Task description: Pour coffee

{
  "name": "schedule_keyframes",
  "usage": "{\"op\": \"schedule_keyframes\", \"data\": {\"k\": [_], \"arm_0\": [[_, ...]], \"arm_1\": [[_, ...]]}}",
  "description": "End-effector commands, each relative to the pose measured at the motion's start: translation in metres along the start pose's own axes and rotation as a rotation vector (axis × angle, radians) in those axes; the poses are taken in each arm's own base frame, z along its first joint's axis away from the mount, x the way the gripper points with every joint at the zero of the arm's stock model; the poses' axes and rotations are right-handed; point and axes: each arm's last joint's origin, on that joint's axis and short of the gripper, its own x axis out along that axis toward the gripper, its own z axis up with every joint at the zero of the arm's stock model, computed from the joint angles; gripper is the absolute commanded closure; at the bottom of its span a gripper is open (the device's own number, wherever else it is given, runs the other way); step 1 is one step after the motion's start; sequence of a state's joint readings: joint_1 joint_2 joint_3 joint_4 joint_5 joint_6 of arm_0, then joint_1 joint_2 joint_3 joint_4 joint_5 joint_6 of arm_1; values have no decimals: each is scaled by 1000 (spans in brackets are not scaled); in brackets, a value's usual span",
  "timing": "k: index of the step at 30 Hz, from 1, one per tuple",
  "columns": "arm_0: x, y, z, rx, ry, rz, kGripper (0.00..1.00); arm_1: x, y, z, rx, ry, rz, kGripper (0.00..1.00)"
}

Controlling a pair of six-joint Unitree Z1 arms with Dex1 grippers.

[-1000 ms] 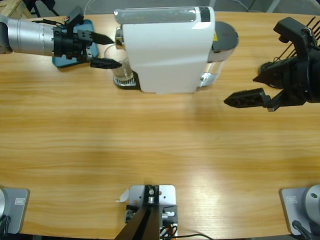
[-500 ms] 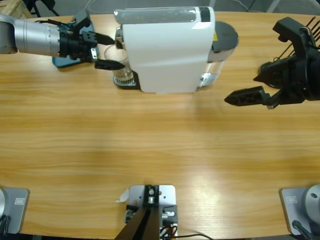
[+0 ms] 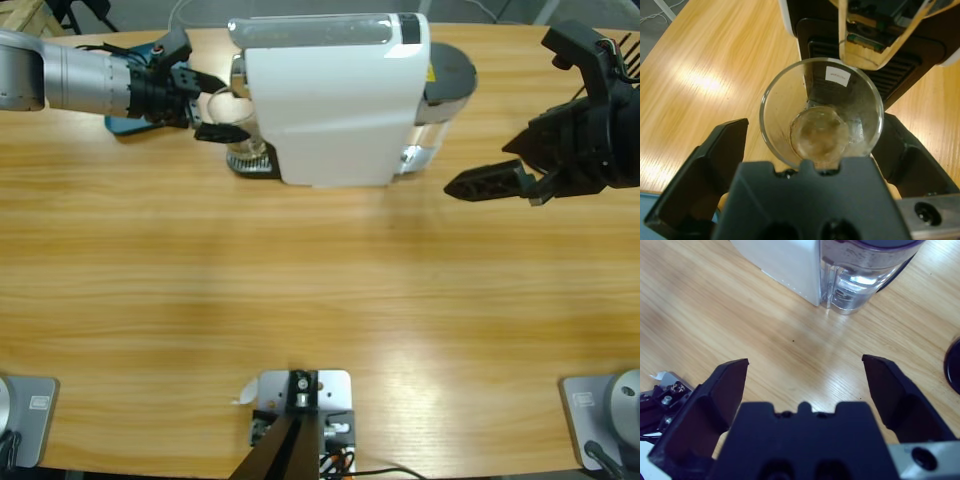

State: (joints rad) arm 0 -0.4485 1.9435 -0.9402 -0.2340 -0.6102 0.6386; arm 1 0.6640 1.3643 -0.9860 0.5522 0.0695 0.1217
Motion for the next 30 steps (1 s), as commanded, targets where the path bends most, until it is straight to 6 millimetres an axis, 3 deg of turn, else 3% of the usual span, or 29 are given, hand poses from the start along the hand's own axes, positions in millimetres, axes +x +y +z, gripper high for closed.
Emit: {"op": "schedule_keyframes", "data": {"k": [1,4,5,9,11,15,22,30], "arm_0": [[17,1,-11,-12,34,-22,0],[17,0,-11,-12,32,-25,13],[17,0,-11,-11,32,-25,58],[18,-3,-10,1,34,-34,410],[19,-4,-9,12,35,-41,484],[20,-7,-7,25,37,-48,985],[17,-11,-10,39,40,-56,1000],[-12,-13,-18,8,-24,-71,1000]], "arm_1": [[14,-2,2,-2,35,9,0],[14,-2,2,-1,36,12,0],[13,-2,2,-2,34,12,0],[13,-2,2,-2,34,13,0],[13,-2,1,-2,35,12,0],[13,-2,2,-2,35,12,0],[13,-2,3,-2,32,11,0],[2,-1,3,-8,2,19,0]]}}
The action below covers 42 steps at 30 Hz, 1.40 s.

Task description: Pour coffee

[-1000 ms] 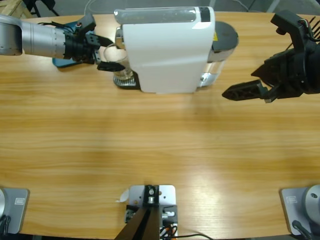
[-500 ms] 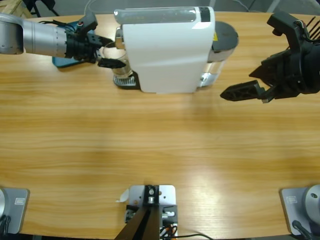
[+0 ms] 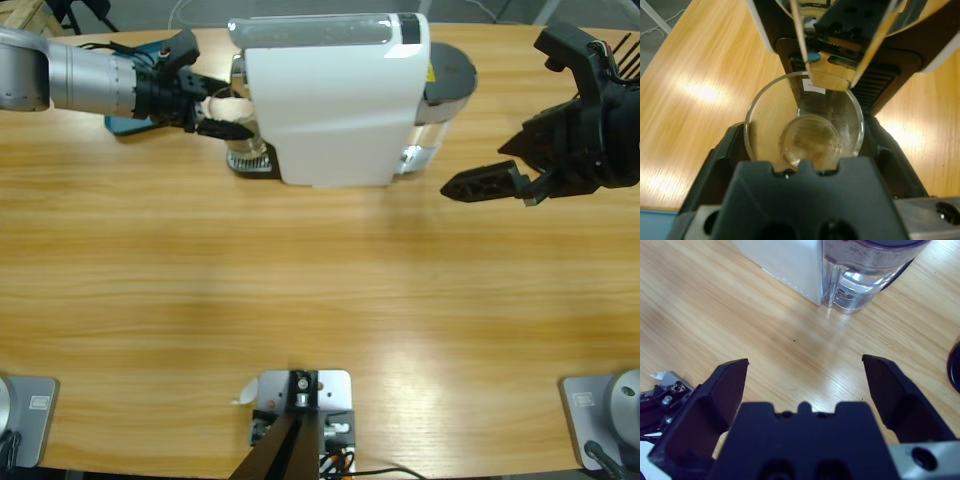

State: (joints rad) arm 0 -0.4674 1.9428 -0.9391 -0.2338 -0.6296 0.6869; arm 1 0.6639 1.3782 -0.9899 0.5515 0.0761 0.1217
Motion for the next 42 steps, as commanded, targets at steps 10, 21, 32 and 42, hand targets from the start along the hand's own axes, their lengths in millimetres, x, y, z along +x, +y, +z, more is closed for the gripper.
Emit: {"op": "schedule_keyframes", "data": {"k": [10,21,32,42], "arm_0": [[-93,15,-25,-222,-49,262,1000],[-94,65,-40,-573,44,802,1000],[-58,107,-66,-609,80,828,1000],[-42,122,-79,-629,111,825,1000]], "arm_1": [[-6,-1,1,-1,-13,10,0],[-8,-2,-2,0,-8,5,0],[7,-3,-1,1,22,1,0],[16,-13,9,18,22,-9,0]]}}
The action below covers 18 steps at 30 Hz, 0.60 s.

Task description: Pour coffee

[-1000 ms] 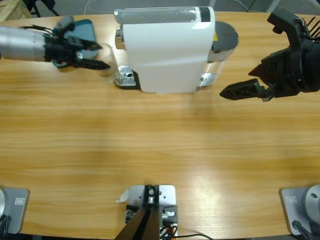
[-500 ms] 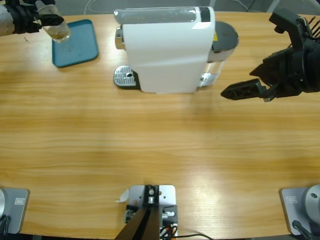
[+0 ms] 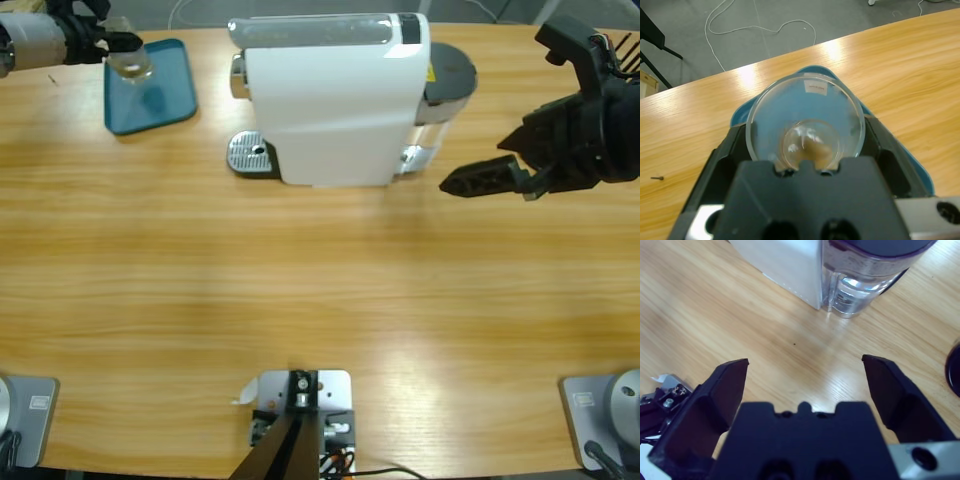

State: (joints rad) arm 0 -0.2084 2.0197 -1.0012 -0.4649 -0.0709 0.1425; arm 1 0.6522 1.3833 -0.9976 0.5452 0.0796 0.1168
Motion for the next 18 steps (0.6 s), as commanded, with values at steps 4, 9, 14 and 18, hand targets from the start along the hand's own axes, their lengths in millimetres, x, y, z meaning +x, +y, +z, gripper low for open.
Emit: {"op": "schedule_keyframes", "data": {"k": [4,9,14,18], "arm_0": [[34,6,-11,-19,99,21,1000],[37,6,-10,-20,139,14,1000],[37,6,-11,-20,148,10,1000],[37,5,-13,-21,165,5,1000]], "arm_1": [[18,-12,4,14,30,-14,0],[20,-13,6,18,24,-17,0],[21,-13,6,18,25,-16,0],[20,-13,5,18,21,-16,0]]}}
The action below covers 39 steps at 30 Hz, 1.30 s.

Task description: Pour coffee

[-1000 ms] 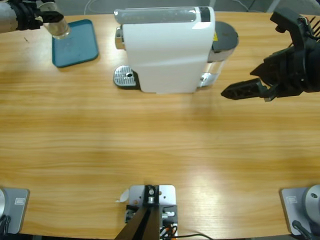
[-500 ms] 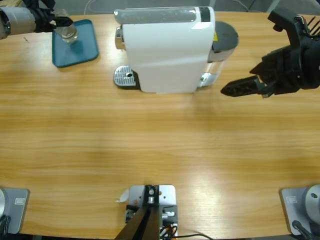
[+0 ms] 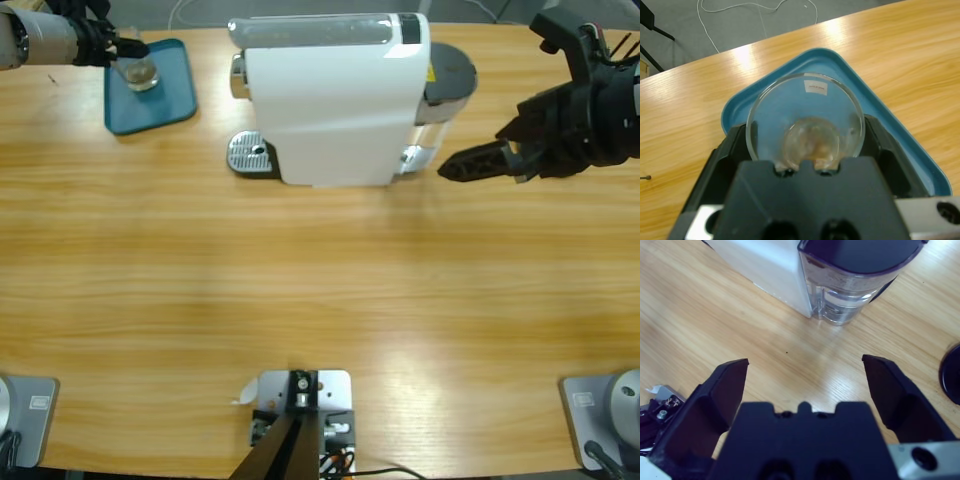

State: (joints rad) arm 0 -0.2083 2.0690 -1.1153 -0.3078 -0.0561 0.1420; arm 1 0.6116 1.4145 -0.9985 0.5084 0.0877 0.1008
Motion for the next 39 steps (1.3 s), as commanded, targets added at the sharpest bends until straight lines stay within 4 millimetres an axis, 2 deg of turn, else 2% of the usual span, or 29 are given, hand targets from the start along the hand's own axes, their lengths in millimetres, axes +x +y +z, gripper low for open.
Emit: {"op": "schedule_keyframes", "data": {"k": [1,9,15,17,18,21,30,36,39], "arm_0": [[19,2,-16,-15,76,3,1000],[23,2,-15,-18,129,-15,1000],[27,1,-15,-19,177,-25,1000],[27,2,-16,-20,181,-24,162],[27,0,-16,-17,182,-26,38],[26,-3,-16,-7,182,-43,0],[14,-9,-14,1,166,-58,0],[-6,-9,-1,7,119,-39,0],[-25,-8,8,10,84,-17,0]], "arm_1": [[10,-4,-2,2,33,-1,0],[7,-4,-3,1,26,-1,0],[3,-4,-13,2,37,-2,0],[4,-4,-13,3,38,-1,0],[4,-4,-13,3,39,-1,0],[6,-5,-16,4,53,-2,0],[9,-6,-23,6,71,-2,0],[8,-5,-22,6,63,-1,0],[2,-5,-22,8,50,-3,0]]}}
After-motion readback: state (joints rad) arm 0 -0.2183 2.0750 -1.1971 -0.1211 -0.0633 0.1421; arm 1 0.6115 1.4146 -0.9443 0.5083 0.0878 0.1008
